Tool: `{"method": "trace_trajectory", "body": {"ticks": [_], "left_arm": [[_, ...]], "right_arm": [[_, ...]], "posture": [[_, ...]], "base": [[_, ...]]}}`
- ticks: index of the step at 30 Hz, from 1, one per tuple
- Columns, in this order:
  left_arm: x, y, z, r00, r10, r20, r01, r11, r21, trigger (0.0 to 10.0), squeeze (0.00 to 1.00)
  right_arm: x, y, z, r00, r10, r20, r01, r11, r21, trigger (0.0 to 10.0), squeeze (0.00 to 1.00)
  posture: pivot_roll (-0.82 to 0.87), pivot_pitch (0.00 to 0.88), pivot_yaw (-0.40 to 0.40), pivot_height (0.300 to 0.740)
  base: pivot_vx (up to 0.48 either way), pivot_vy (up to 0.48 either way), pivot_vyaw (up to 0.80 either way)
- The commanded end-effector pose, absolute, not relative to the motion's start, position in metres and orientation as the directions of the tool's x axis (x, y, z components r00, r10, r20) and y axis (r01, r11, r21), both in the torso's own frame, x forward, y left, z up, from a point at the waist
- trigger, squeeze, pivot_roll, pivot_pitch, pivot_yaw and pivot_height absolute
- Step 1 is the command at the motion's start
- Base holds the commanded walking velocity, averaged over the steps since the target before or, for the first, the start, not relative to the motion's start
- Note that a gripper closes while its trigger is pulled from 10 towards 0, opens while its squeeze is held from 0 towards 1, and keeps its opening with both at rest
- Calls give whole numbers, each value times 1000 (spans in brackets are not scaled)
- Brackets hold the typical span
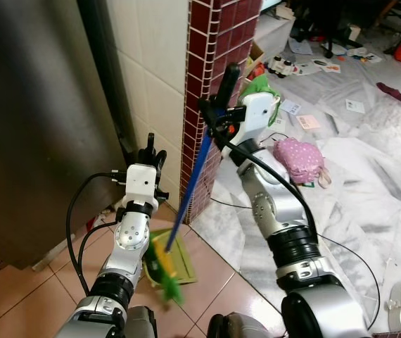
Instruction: Sweep floor
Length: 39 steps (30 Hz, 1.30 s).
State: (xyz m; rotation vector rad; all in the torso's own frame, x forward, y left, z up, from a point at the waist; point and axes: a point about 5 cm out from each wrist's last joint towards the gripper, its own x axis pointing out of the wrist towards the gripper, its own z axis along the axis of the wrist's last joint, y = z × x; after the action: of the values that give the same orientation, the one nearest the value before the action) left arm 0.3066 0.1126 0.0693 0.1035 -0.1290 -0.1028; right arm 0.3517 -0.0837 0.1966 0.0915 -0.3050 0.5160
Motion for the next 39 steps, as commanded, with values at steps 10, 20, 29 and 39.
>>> {"method": "trace_trajectory", "body": {"ticks": [10,20,29,39], "left_arm": [[298,119,68,983,-131,129,119,988,95,10000,0],[283,131,76,987,-100,127,90,993,82,10000,0],[271,131,85,981,-141,134,134,989,59,10000,0],[266,126,85,979,-190,77,188,982,30,10000,0]], "right_arm": [[341,-126,202,843,392,368,-366,920,-140,10000,0],[323,-141,144,946,251,206,-221,963,-154,10000,0],[310,-150,107,990,112,80,-108,992,-59,10000,0],[313,-158,95,999,43,22,-42,999,-32,10000,0]], "posture": [[-62,53,-53,740],[-51,40,-42,740],[-34,24,-33,740],[-34,1,-25,740]], "base": [[0,0,0],[0,0,0],[0,0,-267],[0,163,-640]]}}
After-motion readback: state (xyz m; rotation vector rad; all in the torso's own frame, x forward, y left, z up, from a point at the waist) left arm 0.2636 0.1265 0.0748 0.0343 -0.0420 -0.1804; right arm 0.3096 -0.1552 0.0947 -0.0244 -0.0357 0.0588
